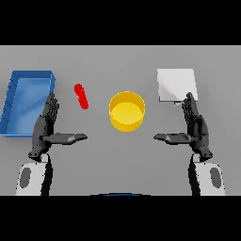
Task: Pick up the red beaker and tilt it to pour out 1 green nut into yellow bowl. Pick up the yellow bowl and place it on the metallic measuring scale.
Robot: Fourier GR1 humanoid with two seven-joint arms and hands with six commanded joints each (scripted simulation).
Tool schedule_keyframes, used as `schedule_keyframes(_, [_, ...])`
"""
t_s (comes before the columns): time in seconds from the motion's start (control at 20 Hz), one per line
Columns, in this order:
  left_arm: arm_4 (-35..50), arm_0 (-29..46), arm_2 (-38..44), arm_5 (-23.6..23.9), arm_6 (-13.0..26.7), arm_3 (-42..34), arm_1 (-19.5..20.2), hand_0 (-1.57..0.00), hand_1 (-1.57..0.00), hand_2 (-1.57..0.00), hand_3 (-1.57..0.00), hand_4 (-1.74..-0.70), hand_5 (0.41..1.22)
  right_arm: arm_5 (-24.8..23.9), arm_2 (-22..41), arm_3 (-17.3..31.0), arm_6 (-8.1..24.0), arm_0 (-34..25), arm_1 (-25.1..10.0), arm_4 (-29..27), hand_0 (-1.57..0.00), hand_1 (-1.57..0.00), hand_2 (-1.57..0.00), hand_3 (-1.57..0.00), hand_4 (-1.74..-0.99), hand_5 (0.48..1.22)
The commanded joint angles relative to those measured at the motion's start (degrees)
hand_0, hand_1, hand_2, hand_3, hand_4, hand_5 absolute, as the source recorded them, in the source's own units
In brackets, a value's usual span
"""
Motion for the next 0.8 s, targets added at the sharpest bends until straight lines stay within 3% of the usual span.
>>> schedule_keyframes(0.0, [-0.04,-0.05,-0.06,0.1,0.03,0.02,-0.09,0.0,0.0,0.0,0.0,-1.14,0.66,-0.08,0.1,-0.06,-0.03,0.06,0.11,0.05,0.0,0.0,0.0,0.0,-1.071,0.578])
schedule_keyframes(0.25, [-0.87,0.05,-0.91,0.67,-0.17,-0.22,-0.97,0.0,0.0,0.0,0.0,-1.14,0.66,-0.76,0.89,0.13,0.06,0.28,1.08,0.99,0.0,0.0,0.0,0.0,-1.071,0.578])
schedule_keyframes(0.35, [-5.91,3.72,-5.1,-0.19,-1.11,-5.95,1.69,0.0,0.0,0.0,0.0,-1.14,0.66,-3.47,5.56,-4.67,-6.5,4.01,-2.3,11.6,0.0,0.0,0.0,0.0,-1.072,0.577])
schedule_keyframes(0.45, [-7.82,5.53,-6.92,-0.33,0.84,-9.97,2.59,0.0,0.0,0.0,0.0,-1.14,0.662,-4.73,8.25,-6.71,-6.18,5.67,-2.81,16.88,0.0,0.0,0.0,0.0,-1.064,0.577])
schedule_keyframes(0.55, [-8.6,5.74,-7.26,-0.55,3.02,-10.65,3.4,0.0,0.0,0.0,0.0,-1.14,0.657,-4.43,8.2,-7.49,-4.78,5.46,-3.18,16.94,0.0,0.0,0.0,0.0,-1.084,0.585])
schedule_keyframes(0.75, [-9.15,4.66,-7.83,-0.78,5.62,-9.07,2.99,0.0,0.0,0.0,0.0,-1.14,0.649,-3.04,8.11,-7.95,-5.06,5.63,-3.09,15.16,0.0,0.0,0.0,0.0,-1.147,0.614])
